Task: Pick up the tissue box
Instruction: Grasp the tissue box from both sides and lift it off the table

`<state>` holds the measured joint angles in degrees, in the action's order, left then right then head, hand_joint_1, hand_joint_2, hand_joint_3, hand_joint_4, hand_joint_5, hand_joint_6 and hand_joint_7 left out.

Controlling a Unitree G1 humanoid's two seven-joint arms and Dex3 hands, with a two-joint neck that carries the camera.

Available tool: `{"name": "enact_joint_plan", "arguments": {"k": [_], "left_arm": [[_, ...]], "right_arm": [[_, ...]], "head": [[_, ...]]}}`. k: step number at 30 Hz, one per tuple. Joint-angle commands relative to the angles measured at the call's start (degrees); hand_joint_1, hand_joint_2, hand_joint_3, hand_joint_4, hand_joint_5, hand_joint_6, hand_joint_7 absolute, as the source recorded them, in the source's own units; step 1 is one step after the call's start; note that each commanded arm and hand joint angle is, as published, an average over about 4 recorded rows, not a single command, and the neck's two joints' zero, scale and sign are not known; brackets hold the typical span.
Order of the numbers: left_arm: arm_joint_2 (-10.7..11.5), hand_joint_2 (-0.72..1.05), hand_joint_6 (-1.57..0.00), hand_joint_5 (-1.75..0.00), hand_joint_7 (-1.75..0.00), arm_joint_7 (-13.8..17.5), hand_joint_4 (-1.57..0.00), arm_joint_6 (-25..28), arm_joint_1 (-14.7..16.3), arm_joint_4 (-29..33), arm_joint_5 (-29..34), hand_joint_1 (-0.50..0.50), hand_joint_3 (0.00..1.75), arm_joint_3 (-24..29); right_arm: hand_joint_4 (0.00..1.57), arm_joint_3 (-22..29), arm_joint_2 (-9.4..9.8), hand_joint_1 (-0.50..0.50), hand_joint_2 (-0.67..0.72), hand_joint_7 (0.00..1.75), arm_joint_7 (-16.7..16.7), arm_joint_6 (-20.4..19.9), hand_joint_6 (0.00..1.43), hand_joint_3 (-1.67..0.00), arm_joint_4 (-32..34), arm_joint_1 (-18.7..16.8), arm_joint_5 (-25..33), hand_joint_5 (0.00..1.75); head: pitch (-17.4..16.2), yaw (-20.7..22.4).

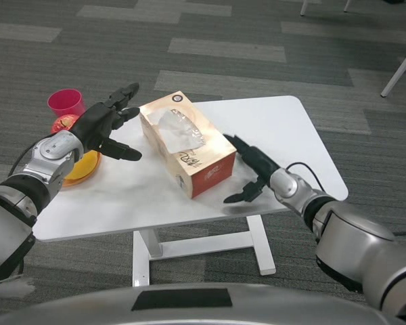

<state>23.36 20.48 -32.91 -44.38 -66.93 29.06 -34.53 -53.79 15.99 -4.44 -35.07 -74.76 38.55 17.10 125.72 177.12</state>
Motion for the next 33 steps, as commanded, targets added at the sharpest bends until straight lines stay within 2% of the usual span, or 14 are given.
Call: {"name": "enact_joint_plan", "arguments": {"k": [1, 5, 9, 13, 17, 21, 27, 30, 33], "left_arm": [[0.1, 0.69, 0.00, -0.41, 0.00, 0.0, 0.00, -0.3, 0.6, 0.2, 0.4, 0.50, 0.04, -0.1], [0.2, 0.69, 0.00, -0.41, 0.00, 0.1, 0.00, -0.3, 0.8, 0.3, 0.4, 0.50, 0.09, -0.1], [0.3, 0.69, 0.00, -0.41, 0.00, 0.1, 0.00, -0.3, 1.1, 0.3, 0.4, 0.50, 0.04, 0.0], [0.3, 0.69, 0.00, -0.41, 0.00, 0.1, 0.00, -0.3, 1.3, 0.4, 0.5, 0.50, 0.09, 0.1], [0.3, 0.69, 0.00, -0.41, 0.00, 0.2, 0.00, -0.3, 1.6, 0.4, 0.5, 0.50, 0.02, 0.3], [0.3, 0.69, 0.00, -0.41, 0.00, 0.2, 0.00, -0.3, 2.1, 0.5, 0.6, 0.50, 0.09, 0.9], [0.3, 0.69, 0.00, -0.41, 0.00, 0.4, 0.00, -0.3, 2.9, 1.0, 0.6, 0.50, 0.07, 1.5], [0.3, 0.69, 0.00, -0.41, 0.00, 0.4, 0.00, -0.3, 3.2, 1.1, 0.6, 0.50, 0.00, 1.7], [0.3, 0.69, 0.00, -0.41, 0.00, 0.4, 0.00, -0.3, 3.2, 1.2, 0.6, 0.50, 0.04, 1.8]], "right_arm": [[0.16, -0.5, 0.31, -0.46, -0.16, 0.14, 0.9, 0.3, 0.00, -0.40, 1.6, -1.7, -0.2, 0.22], [0.21, -0.4, 0.97, -0.46, -0.16, 0.14, 1.5, 0.3, 0.00, -0.40, 3.2, -2.8, -0.1, 0.44], [0.25, 0.3, 2.38, -0.46, -0.16, 0.14, 2.6, 0.0, 0.00, -0.40, 7.5, -4.8, -0.1, 0.56], [0.26, 0.6, 3.39, -0.46, -0.16, 0.14, 2.9, 0.0, 0.00, -0.36, 11.0, -6.0, 0.0, 0.68], [0.29, 0.9, 4.44, -0.46, -0.16, 0.17, 3.0, -0.1, 0.00, -0.32, 15.0, -7.3, 0.0, 0.68], [0.29, 0.9, 5.59, -0.45, -0.10, 0.14, 3.0, -0.2, 0.00, -0.30, 18.6, -8.4, 0.0, 0.68], [0.29, 1.2, 7.12, -0.42, -0.10, 0.14, 3.0, -0.3, 0.00, -0.24, 22.6, -10.0, 0.0, 0.68], [0.29, 2.3, 7.39, -0.42, -0.10, 0.14, 3.0, -0.4, 0.00, -0.18, 23.5, -10.6, 0.0, 0.68], [0.29, 4.2, 6.99, -0.42, -0.08, 0.14, 2.8, -0.7, 0.00, -0.16, 23.3, -11.0, 0.0, 0.68]], "head": [[-0.2, 0.2], [-0.4, 0.5], [-0.6, 0.6], [-0.6, 1.4], [-0.4, 2.0], [-0.3, 2.6], [-0.3, 3.4], [-0.1, 3.8], [0.4, 4.2]]}}
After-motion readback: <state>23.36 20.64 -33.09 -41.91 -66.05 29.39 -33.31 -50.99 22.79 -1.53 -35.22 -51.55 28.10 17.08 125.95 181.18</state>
